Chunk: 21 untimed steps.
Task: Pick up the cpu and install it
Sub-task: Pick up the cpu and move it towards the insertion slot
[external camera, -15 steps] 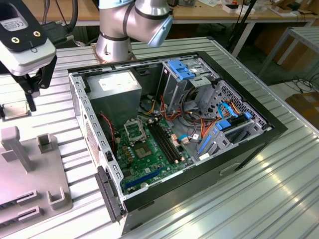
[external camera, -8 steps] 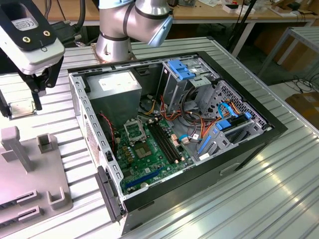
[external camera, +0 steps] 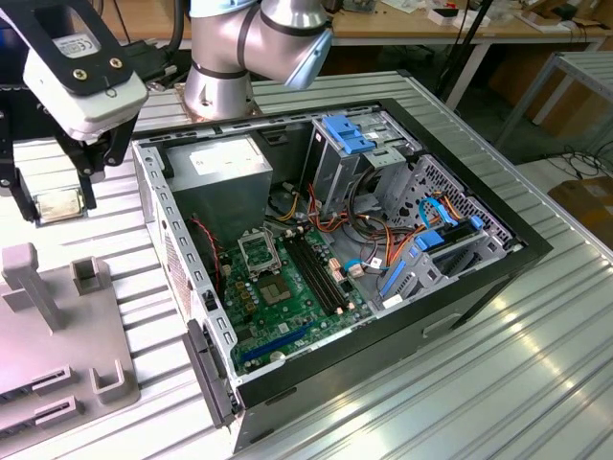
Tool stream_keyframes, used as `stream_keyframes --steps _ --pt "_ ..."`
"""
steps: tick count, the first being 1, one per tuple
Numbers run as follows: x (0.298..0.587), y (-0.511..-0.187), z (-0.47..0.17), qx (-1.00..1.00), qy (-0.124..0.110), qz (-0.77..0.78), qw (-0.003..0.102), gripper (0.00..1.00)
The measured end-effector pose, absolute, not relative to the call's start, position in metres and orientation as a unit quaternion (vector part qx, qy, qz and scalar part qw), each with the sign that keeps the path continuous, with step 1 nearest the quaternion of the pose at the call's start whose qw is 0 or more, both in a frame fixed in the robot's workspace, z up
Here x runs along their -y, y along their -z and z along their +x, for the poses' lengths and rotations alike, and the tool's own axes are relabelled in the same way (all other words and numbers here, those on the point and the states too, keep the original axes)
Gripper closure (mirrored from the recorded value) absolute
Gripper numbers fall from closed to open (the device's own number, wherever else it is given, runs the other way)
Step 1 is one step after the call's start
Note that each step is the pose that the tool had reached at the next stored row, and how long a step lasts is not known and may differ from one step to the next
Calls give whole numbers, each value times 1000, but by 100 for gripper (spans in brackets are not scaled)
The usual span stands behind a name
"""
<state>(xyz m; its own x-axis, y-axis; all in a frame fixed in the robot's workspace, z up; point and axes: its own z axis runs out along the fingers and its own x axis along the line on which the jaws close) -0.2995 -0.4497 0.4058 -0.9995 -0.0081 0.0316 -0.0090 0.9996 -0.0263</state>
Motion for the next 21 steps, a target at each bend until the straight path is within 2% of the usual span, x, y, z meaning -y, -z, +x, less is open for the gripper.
stream_keyframes --steps 21 --pt "451 -406 -261 1000 -13 4 16 53"
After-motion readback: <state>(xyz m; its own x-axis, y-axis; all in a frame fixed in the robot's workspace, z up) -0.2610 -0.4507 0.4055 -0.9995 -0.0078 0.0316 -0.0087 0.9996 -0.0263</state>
